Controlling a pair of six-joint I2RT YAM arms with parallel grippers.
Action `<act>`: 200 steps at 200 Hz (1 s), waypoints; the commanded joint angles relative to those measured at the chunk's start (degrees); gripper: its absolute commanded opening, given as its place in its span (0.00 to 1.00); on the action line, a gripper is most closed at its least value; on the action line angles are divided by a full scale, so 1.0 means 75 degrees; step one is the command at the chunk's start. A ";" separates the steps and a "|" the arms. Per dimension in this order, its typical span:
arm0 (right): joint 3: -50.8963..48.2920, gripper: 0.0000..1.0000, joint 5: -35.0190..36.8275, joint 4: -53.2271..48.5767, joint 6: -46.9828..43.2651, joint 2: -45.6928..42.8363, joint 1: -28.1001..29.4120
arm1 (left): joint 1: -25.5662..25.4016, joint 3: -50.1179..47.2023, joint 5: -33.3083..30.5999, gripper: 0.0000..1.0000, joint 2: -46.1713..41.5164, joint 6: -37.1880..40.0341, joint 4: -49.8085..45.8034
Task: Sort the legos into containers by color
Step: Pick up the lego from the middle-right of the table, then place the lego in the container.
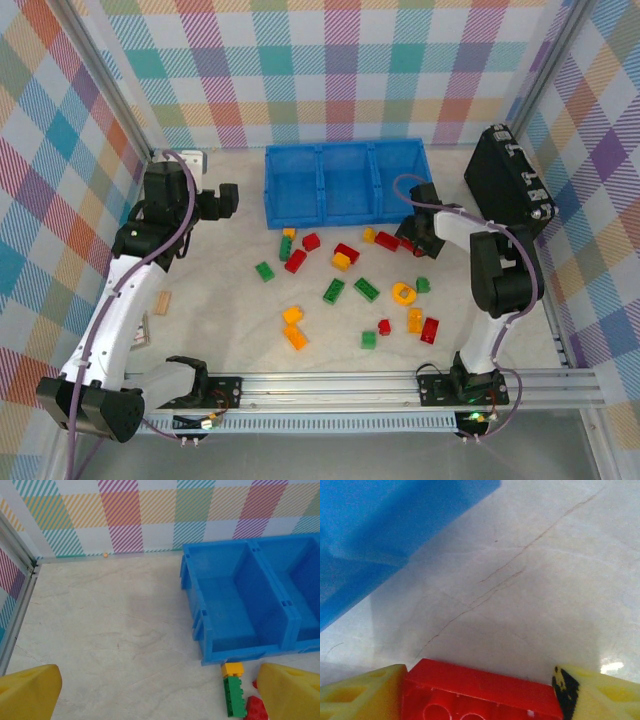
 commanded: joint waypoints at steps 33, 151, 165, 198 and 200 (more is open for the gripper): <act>-0.0035 0.60 0.0161 -0.0258 -0.0339 0.0064 0.0039 | -0.0059 0.0335 0.0150 1.00 -0.0206 0.0129 -0.0091; 0.2029 0.53 0.0172 -0.1954 -0.2913 -0.1702 0.0010 | -0.0835 0.4491 0.1993 1.00 0.0399 0.0812 -0.3161; 0.2430 0.53 0.0188 -0.1782 -0.3177 -0.1443 -0.0006 | -0.0997 0.4370 0.2580 1.00 0.0140 0.1200 -0.3163; 0.3446 0.54 0.0143 -0.1338 -0.3493 -0.0290 -0.0067 | -0.1067 0.4376 0.3122 1.00 -0.0033 0.1350 -0.3313; 0.3510 0.54 0.0136 -0.1331 -0.3501 -0.0222 -0.0066 | -0.1067 0.4389 0.3130 1.00 -0.0026 0.1340 -0.3325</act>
